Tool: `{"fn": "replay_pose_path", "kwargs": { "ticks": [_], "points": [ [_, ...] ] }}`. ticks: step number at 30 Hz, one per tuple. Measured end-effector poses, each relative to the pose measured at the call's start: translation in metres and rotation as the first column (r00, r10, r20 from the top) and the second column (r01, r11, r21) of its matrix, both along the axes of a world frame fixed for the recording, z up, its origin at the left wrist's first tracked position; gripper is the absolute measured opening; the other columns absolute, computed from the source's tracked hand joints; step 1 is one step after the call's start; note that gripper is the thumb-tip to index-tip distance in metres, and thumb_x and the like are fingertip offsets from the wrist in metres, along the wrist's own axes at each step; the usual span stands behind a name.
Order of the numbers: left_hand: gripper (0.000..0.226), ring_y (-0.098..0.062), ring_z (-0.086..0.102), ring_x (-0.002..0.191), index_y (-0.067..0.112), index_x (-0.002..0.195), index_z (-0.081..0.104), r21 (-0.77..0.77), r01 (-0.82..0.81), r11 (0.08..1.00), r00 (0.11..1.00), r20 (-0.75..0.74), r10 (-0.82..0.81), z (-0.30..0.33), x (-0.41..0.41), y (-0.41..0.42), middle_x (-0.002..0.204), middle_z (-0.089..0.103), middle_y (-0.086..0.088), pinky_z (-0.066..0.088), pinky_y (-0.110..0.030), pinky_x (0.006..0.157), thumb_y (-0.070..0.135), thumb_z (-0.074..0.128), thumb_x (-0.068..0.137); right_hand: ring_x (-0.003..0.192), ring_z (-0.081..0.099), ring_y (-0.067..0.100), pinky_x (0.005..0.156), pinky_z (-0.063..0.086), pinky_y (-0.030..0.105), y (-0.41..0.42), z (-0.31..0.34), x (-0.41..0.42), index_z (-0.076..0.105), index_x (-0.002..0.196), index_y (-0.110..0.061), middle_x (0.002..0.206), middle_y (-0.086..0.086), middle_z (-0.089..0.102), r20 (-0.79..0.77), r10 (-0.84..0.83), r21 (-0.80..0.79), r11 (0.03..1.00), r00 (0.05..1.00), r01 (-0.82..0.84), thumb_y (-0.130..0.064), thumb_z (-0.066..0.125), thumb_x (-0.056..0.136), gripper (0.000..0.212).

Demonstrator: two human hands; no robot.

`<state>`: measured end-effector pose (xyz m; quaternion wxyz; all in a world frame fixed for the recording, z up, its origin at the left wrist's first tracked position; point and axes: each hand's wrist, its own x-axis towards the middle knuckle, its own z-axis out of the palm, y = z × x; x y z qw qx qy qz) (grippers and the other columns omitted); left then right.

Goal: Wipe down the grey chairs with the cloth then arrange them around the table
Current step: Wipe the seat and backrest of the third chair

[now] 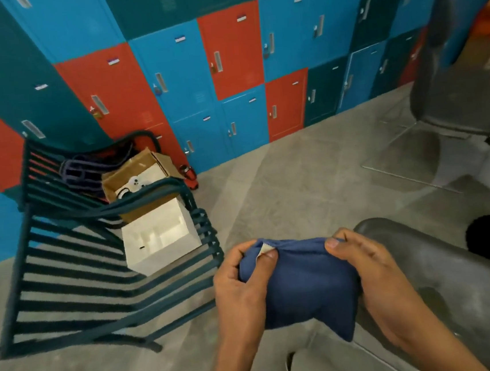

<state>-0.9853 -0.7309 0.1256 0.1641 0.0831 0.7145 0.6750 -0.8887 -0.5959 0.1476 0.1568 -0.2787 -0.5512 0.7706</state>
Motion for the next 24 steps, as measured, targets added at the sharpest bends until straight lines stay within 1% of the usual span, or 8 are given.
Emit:
{"fn": "replay_pose_path", "kwargs": {
  "ticks": [2,4,6,9,12,17,19,24],
  "points": [
    [0.018,-0.008,0.071,0.086,0.032,0.086,0.075,-0.009,0.056,0.998,0.998,0.003,-0.056,-0.002,-0.019,0.017,0.089,0.076,0.009,0.055,-0.018,0.074,0.016,0.071,0.093,0.067,0.042,0.025,0.058,0.035,0.034,0.010,-0.002,-0.013,0.051,0.066,-0.009,0.069,0.013,0.049,0.017,-0.056,-0.011,0.998,0.998,0.056,-0.029,0.065,0.084,0.030],
    [0.016,-0.003,0.070,0.084,0.030,0.084,0.074,-0.009,0.096,0.995,0.995,0.019,-0.095,-0.004,-0.038,0.036,0.087,0.076,0.013,0.052,-0.013,0.070,0.016,0.071,0.092,0.068,0.044,0.025,0.059,0.036,0.034,0.023,-0.002,-0.025,0.051,0.067,-0.006,0.070,0.014,0.052,0.029,-0.092,0.014,0.996,0.995,0.092,-0.031,0.064,0.081,0.032],
    [0.013,0.000,0.070,0.083,0.029,0.091,0.071,0.000,0.130,0.992,0.991,0.025,-0.130,-0.007,-0.057,0.056,0.087,0.075,0.016,0.052,-0.012,0.070,0.016,0.072,0.091,0.062,0.044,0.022,0.055,0.037,0.029,0.038,-0.006,-0.037,0.052,0.063,-0.010,0.066,0.010,0.050,0.002,-0.141,0.037,0.989,0.990,0.141,-0.024,0.072,0.083,0.031],
    [0.011,-0.001,0.070,0.085,0.023,0.098,0.069,0.000,0.203,0.979,0.979,0.009,-0.203,-0.011,-0.084,0.089,0.090,0.074,0.017,0.053,-0.013,0.072,0.015,0.072,0.091,0.053,0.043,0.009,0.049,0.037,0.018,0.061,-0.011,-0.055,0.054,0.055,-0.020,0.057,0.002,0.046,-0.014,-0.215,0.057,0.975,0.976,0.216,-0.015,0.059,0.093,0.039],
    [0.013,0.000,0.069,0.087,0.025,0.101,0.069,-0.036,0.287,0.957,0.958,0.011,-0.286,-0.011,-0.108,0.122,0.094,0.074,0.018,0.052,-0.013,0.071,0.019,0.073,0.090,0.053,0.044,0.009,0.049,0.038,0.018,0.083,-0.010,-0.070,0.055,0.053,-0.021,0.057,0.001,0.046,-0.012,-0.290,0.023,0.957,0.957,0.290,-0.019,0.060,0.087,0.034],
    [0.014,0.001,0.068,0.088,0.022,0.100,0.067,-0.056,0.441,0.896,0.896,-0.028,-0.443,-0.004,-0.131,0.178,0.092,0.072,0.020,0.050,-0.011,0.071,0.016,0.072,0.090,0.051,0.042,0.005,0.048,0.036,0.015,0.122,-0.007,-0.079,0.053,0.054,-0.022,0.055,-0.004,0.045,-0.016,-0.403,0.023,0.915,0.915,0.404,-0.008,0.052,0.097,0.045],
    [0.014,0.002,0.068,0.086,0.020,0.099,0.066,-0.073,0.504,0.860,0.859,-0.054,-0.508,-0.004,-0.135,0.200,0.090,0.072,0.019,0.050,-0.009,0.071,0.011,0.071,0.090,0.052,0.042,0.005,0.049,0.037,0.015,0.134,-0.004,-0.078,0.050,0.058,-0.017,0.056,-0.002,0.044,-0.004,-0.458,0.019,0.889,0.889,0.458,-0.010,0.052,0.098,0.041],
    [0.015,0.000,0.069,0.084,0.018,0.100,0.067,-0.098,0.655,0.749,0.750,-0.034,-0.661,-0.015,-0.137,0.254,0.090,0.073,0.016,0.051,-0.013,0.071,0.008,0.072,0.090,0.053,0.044,0.002,0.051,0.037,0.013,0.156,-0.015,-0.063,0.052,0.057,-0.022,0.056,-0.008,0.047,0.065,-0.584,0.079,0.811,0.809,0.579,-0.014,0.054,0.100,0.043]
  ]
}}
